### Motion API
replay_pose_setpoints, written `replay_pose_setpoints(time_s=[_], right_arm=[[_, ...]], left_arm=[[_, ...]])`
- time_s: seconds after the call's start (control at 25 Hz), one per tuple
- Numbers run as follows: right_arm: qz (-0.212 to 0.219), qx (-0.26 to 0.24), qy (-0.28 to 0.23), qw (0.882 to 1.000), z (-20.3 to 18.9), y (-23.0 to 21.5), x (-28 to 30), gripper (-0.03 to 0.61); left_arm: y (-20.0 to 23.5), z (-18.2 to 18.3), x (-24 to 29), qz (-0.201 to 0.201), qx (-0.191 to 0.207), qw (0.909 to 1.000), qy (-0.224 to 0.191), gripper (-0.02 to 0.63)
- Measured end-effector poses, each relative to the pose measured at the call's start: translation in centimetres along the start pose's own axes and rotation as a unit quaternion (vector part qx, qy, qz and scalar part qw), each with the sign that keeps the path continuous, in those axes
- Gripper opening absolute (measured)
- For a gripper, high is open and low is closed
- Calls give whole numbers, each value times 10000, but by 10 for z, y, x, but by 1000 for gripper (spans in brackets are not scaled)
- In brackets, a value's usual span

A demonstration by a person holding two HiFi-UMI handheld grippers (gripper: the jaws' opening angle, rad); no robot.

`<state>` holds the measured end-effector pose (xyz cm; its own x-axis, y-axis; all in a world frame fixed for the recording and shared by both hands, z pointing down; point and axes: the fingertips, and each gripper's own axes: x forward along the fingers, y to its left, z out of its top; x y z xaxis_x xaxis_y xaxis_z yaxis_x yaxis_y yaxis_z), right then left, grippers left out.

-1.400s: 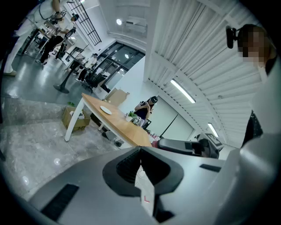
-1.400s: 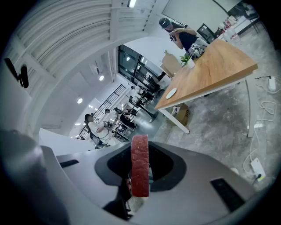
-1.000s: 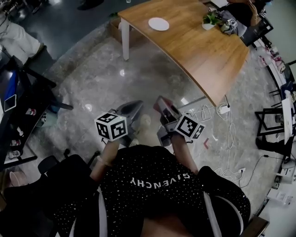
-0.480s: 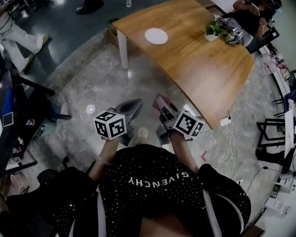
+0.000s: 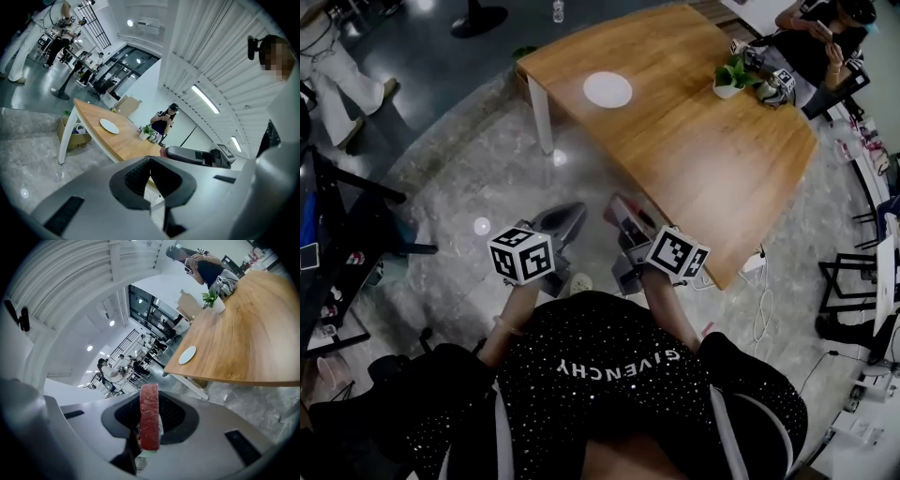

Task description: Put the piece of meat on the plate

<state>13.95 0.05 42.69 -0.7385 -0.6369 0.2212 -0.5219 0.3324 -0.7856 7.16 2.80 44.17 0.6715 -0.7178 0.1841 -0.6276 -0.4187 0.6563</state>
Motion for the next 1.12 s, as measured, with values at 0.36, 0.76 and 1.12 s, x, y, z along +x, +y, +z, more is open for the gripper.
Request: replay_pose_setpoints(time_s=[0.36, 0.76, 1.12], right_arm=[[40, 55, 51, 10000, 3, -10, 0, 97], [47, 105, 4, 9999, 12, -14, 7, 97], [-8, 127, -70, 9999, 54, -29, 58, 97]], left_arm=[[8, -9, 3, 217, -133, 9997, -35, 11], [8, 3, 16, 169, -15, 9999, -11, 11], [39, 47, 57, 54, -12, 10000, 12, 11]])
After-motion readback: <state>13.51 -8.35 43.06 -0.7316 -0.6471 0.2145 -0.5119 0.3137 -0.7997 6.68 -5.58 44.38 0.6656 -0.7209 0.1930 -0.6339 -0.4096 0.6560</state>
